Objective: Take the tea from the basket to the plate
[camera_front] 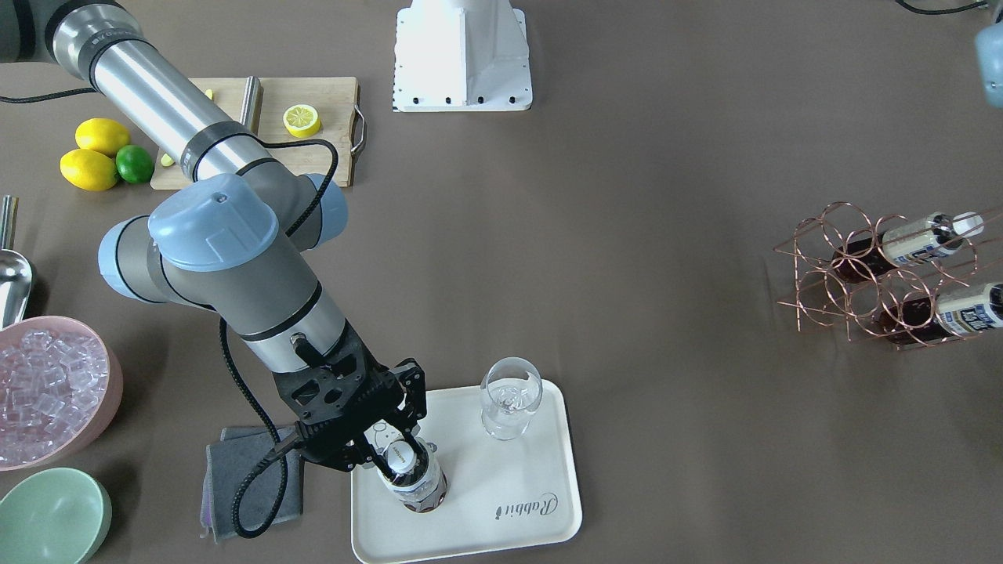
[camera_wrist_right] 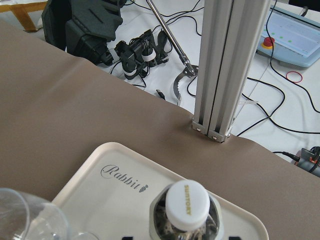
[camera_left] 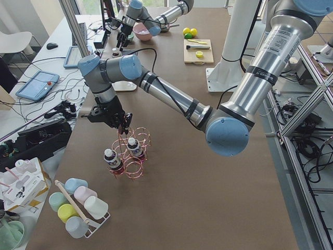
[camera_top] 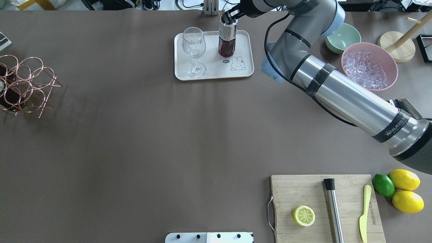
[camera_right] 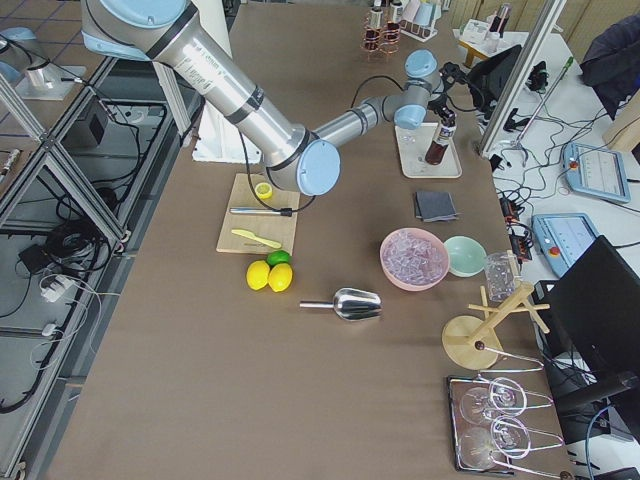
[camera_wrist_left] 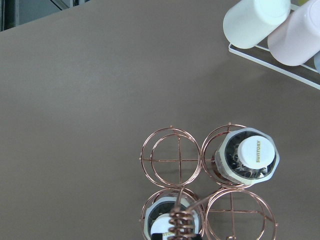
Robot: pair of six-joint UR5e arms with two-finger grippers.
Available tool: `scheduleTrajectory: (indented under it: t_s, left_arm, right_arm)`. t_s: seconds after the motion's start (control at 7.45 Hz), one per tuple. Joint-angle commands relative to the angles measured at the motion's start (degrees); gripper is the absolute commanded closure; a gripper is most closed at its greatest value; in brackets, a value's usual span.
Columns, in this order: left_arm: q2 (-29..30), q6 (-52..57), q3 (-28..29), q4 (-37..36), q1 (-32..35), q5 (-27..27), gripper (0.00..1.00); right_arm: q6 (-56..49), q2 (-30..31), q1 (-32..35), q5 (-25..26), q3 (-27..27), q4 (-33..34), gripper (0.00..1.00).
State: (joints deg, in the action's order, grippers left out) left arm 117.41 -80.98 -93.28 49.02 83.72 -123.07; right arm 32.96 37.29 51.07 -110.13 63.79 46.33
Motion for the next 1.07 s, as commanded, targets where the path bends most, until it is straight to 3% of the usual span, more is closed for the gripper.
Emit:
scheduleTrajectory:
  t_s: [0.0,0.27,0.54,0.81,0.94]
  left_arm:
    - [0.63,-3.13,3.09,3.18,0.21,0.37,1.00]
    - [1.67,-4.88,6.86,6.96,0.21,0.90,1.00]
    - [5.27,-4.89,11.08,6.97,0.12,1.33,1.00]
    - [5.37,-5.07,12.58,8.54,-0.05,1.78,1.00]
    - [4.68,-8.11,12.77,11.42,-0.23,4.13,0.80]
  right_arm:
    - [0.00,0.42,-0.01,0.00,1.24,0.07,0.02]
    - [0.00,2.16,-0.01,-0.08,5.00,0.68,0.01]
    - [-0.35,9.95,1.65,-1.48,14.12,0.95,0.01]
    - [-1.40,14.99,6.73,-8.31,21.00,5.24,0.01]
    - [-1.49,15.10,7.89,-10.78,23.98,10.56,0.00]
